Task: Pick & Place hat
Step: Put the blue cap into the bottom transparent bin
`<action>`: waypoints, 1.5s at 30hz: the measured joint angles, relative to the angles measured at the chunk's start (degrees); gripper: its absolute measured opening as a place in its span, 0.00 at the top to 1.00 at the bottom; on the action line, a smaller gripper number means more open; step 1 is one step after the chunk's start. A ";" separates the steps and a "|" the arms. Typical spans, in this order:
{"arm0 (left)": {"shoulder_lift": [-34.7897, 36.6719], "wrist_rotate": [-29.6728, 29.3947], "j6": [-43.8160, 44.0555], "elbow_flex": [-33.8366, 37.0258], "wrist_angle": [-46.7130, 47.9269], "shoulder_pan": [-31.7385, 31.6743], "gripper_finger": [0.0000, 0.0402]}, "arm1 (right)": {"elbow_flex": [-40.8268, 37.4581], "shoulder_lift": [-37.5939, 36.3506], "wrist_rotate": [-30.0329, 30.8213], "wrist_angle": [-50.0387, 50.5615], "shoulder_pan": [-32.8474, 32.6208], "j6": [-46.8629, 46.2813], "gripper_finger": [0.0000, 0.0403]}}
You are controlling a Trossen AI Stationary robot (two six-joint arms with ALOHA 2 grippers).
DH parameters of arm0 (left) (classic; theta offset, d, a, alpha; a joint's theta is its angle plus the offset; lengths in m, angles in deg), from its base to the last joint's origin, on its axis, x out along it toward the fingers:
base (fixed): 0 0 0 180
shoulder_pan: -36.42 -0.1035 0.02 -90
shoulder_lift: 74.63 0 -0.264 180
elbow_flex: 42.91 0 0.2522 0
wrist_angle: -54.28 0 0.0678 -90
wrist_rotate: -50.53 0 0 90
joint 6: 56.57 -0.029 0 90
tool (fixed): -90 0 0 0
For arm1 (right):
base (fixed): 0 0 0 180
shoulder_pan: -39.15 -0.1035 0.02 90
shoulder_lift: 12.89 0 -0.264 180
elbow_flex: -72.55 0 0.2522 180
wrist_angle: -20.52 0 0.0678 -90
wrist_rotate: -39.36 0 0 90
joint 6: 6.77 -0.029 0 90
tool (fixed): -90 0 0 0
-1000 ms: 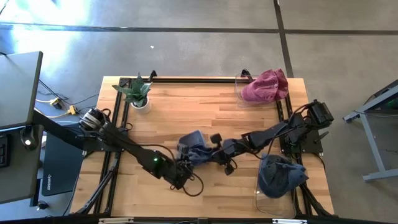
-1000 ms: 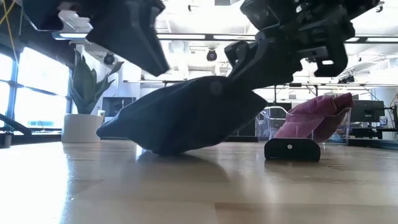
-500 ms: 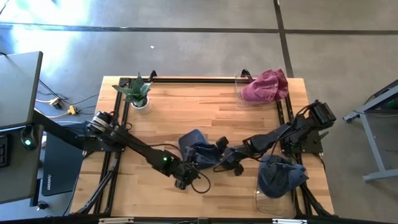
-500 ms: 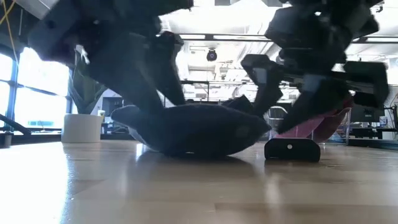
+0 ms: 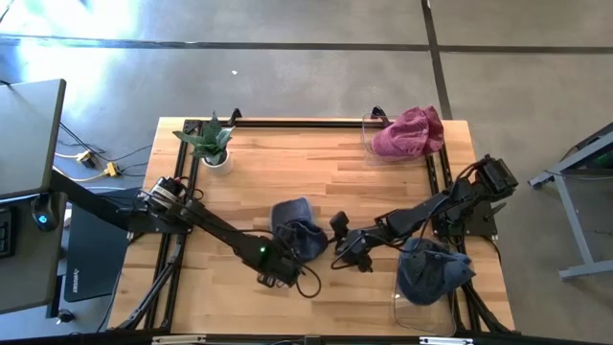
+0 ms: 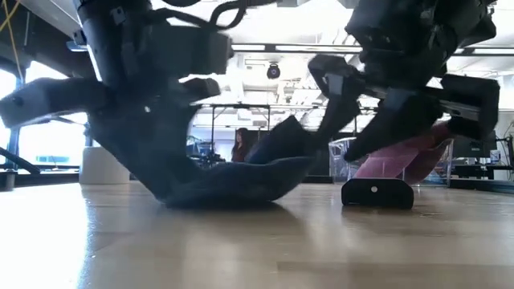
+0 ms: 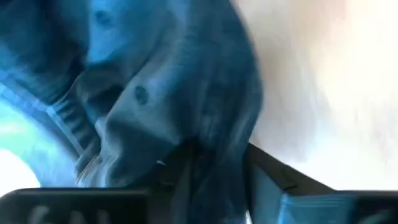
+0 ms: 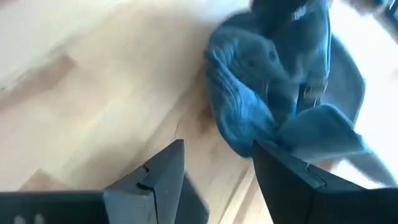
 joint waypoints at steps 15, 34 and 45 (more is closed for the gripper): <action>0.02 0.14 1.62 -5.61 8.52 -0.07 0.99 | 0.14 11.71 8.93 -15.03 -1.36 29.50 0.50; 4.67 -2.74 -2.95 -5.67 7.86 1.01 0.75 | 0.07 6.23 -2.04 -11.65 2.90 11.21 0.98; 1.83 -3.35 -1.88 -6.78 -2.68 0.98 0.31 | 0.09 5.95 -1.95 -11.10 4.37 5.86 0.97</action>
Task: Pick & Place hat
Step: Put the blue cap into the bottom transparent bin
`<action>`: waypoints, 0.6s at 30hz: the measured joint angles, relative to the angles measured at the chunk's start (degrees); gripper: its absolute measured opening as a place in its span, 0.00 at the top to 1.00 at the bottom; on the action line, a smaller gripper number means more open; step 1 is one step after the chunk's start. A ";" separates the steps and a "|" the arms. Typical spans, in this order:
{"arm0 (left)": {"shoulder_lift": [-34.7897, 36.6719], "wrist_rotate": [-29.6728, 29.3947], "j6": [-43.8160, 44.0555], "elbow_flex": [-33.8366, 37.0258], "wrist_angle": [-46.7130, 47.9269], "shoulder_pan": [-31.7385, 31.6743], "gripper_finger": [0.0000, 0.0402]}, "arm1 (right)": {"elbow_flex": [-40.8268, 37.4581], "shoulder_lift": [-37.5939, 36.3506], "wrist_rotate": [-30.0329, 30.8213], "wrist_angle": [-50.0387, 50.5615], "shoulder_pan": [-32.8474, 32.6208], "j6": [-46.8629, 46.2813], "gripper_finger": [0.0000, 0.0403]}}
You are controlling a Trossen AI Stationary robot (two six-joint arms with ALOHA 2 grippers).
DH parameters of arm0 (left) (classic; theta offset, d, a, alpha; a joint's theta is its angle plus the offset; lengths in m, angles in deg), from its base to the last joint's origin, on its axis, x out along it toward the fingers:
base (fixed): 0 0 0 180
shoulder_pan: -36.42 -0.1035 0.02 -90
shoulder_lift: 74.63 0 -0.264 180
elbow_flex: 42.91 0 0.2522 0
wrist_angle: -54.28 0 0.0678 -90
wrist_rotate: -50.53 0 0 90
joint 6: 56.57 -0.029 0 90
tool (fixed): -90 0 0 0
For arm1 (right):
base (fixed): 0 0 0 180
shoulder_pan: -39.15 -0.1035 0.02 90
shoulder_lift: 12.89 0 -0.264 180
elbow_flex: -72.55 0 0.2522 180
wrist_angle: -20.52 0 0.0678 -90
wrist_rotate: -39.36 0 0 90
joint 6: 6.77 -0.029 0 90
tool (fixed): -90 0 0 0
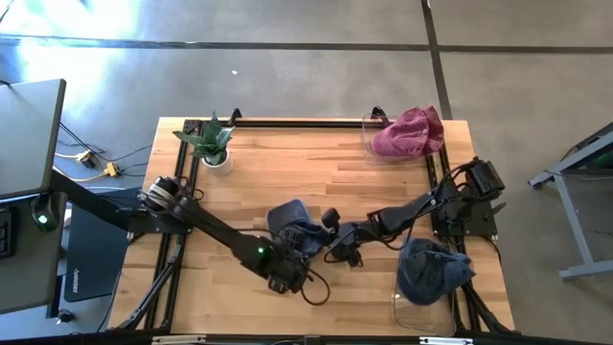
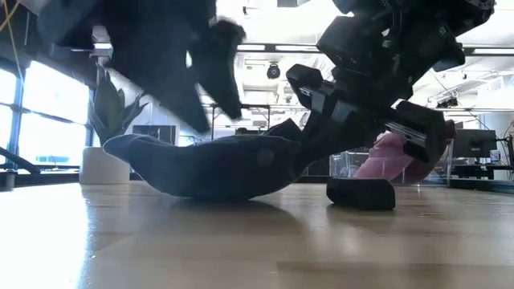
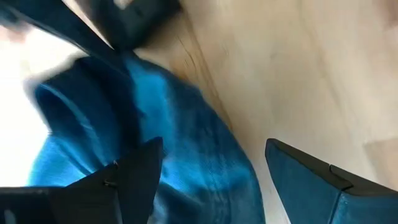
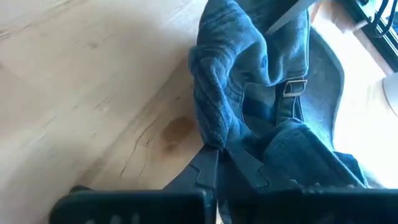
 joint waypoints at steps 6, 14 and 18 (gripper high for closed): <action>-5.91 1.19 3.44 0.26 0.49 0.15 0.37 | 0.00 -1.24 3.69 2.62 -0.44 -1.12 0.99; -7.19 3.45 8.13 -0.05 8.82 0.92 0.55 | 0.04 -7.83 0.56 12.26 -0.44 -3.82 0.99; -6.45 0.40 7.50 0.04 12.06 0.76 0.67 | 0.09 -9.64 -6.16 13.60 -0.44 -7.19 0.98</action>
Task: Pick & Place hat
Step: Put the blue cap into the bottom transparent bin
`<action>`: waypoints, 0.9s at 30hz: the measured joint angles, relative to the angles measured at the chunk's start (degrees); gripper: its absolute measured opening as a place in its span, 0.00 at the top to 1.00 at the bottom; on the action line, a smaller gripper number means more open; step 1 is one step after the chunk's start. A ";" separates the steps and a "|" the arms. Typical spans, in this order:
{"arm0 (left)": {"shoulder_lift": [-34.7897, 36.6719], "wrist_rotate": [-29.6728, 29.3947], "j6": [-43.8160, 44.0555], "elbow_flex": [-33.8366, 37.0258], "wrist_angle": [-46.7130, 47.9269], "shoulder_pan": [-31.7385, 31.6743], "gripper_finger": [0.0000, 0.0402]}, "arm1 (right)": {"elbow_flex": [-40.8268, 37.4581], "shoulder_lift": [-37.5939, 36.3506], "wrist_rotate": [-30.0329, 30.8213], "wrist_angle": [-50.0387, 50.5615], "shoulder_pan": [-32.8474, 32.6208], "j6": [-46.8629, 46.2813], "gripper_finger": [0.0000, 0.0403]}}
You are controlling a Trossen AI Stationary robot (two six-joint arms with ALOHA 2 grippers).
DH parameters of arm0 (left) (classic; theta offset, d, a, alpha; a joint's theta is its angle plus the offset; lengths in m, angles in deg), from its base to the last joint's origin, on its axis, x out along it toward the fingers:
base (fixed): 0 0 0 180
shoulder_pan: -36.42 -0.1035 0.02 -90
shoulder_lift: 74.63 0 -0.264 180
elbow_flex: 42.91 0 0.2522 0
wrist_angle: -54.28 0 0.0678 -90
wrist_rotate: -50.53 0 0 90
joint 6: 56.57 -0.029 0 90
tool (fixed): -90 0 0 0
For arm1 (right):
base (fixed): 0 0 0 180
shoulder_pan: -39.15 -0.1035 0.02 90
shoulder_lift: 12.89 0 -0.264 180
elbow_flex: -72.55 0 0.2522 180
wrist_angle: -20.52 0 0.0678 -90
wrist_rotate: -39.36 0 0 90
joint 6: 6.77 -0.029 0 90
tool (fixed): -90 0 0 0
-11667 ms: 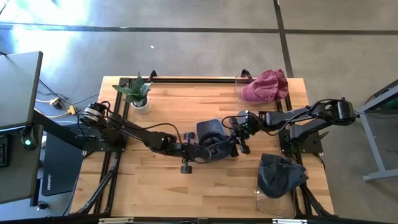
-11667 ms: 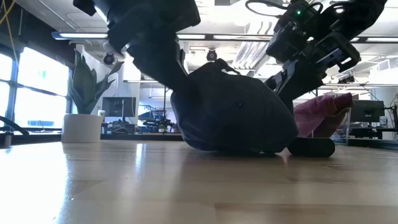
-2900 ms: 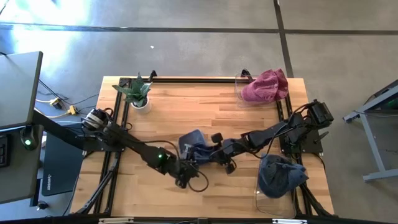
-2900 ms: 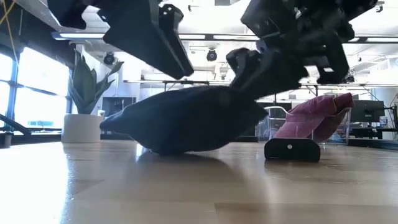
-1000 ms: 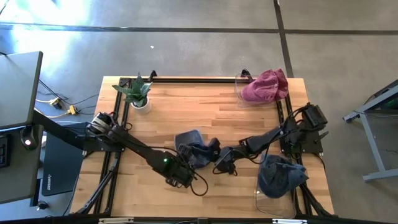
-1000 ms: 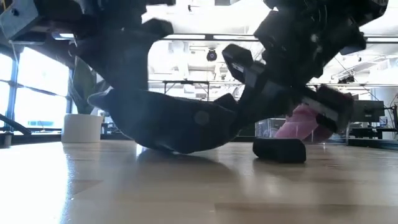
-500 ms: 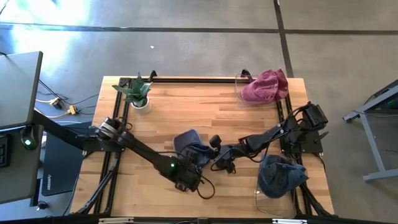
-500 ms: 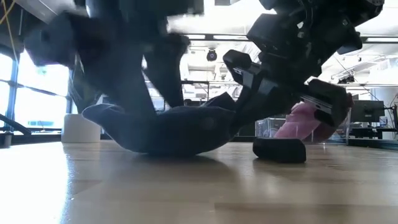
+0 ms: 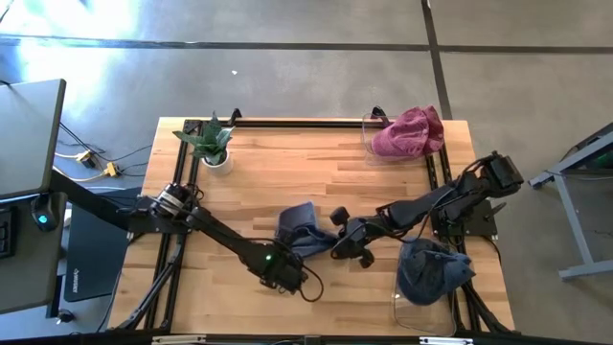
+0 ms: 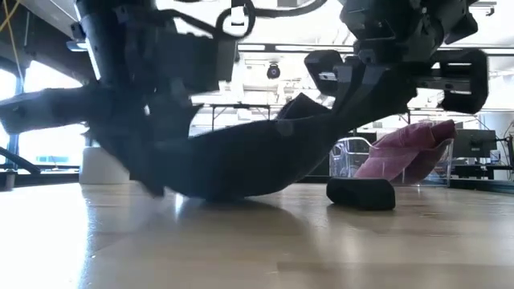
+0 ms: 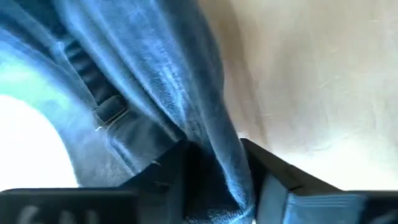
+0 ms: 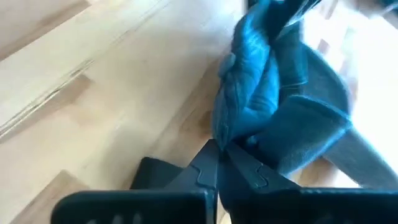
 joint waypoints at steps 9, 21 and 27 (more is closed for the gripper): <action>0.88 -4.52 -1.58 0.05 0.49 0.06 0.98 | -0.02 0.16 6.45 0.82 -0.29 -0.13 0.92; 2.54 -10.62 -7.08 5.74 -13.76 -3.51 0.99 | -0.07 -0.25 18.01 4.00 -9.07 -1.60 0.43; 8.22 -8.75 -13.93 8.65 -21.06 -6.89 0.99 | -0.09 -0.32 28.41 4.82 -12.75 -2.68 0.39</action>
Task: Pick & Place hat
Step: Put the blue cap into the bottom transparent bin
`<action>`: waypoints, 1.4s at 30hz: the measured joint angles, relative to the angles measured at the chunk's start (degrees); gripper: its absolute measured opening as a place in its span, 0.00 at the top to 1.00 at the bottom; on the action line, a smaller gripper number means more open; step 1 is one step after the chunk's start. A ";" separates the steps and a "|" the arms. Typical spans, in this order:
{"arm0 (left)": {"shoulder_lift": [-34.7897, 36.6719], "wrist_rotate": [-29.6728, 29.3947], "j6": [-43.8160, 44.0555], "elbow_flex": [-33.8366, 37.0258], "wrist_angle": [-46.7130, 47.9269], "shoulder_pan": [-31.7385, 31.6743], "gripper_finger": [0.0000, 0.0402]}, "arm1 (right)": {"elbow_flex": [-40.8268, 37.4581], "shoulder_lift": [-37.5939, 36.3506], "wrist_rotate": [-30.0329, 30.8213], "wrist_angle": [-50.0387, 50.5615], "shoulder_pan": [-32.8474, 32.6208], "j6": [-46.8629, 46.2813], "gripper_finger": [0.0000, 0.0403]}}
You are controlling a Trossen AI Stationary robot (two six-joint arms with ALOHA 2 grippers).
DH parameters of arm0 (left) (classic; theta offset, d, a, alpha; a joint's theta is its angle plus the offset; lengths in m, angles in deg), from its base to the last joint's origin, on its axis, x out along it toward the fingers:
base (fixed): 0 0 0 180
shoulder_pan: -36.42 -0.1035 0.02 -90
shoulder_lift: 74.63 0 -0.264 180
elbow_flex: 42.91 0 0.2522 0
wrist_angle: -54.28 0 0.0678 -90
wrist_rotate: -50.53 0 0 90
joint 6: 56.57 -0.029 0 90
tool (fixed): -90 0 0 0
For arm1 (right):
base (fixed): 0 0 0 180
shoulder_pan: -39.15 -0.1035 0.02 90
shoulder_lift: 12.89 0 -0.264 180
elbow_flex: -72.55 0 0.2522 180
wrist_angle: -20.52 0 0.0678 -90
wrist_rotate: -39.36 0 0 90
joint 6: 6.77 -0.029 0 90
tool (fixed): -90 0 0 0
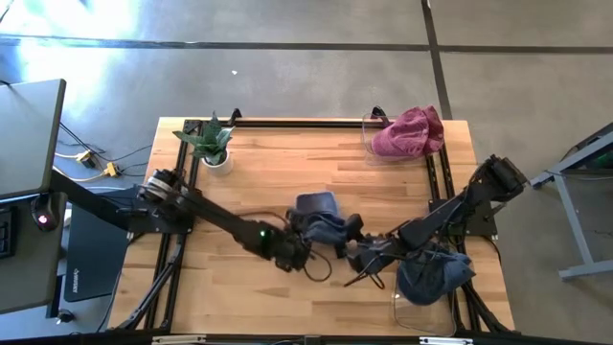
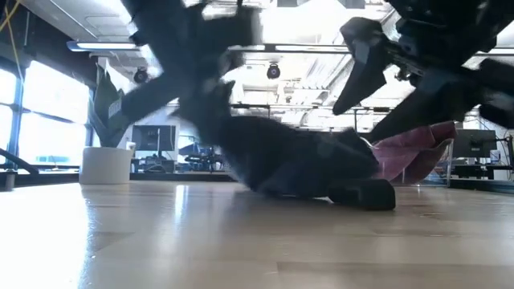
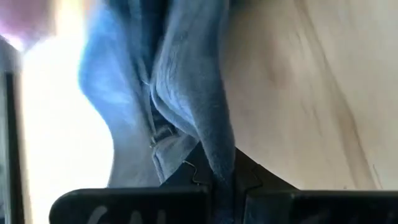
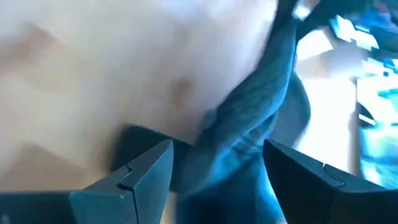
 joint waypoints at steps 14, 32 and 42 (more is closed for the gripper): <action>22.41 37.07 -6.93 4.94 -11.28 -15.26 1.00 | 0.04 -24.51 -5.35 7.96 1.47 -9.56 0.38; 19.50 40.05 -0.92 4.96 -16.04 -15.88 1.00 | -0.05 -14.88 -27.14 0.21 16.16 -21.37 0.35; 19.50 40.01 -1.30 4.96 -15.58 -15.86 1.00 | -0.07 -13.54 -35.82 1.05 21.95 -22.31 0.64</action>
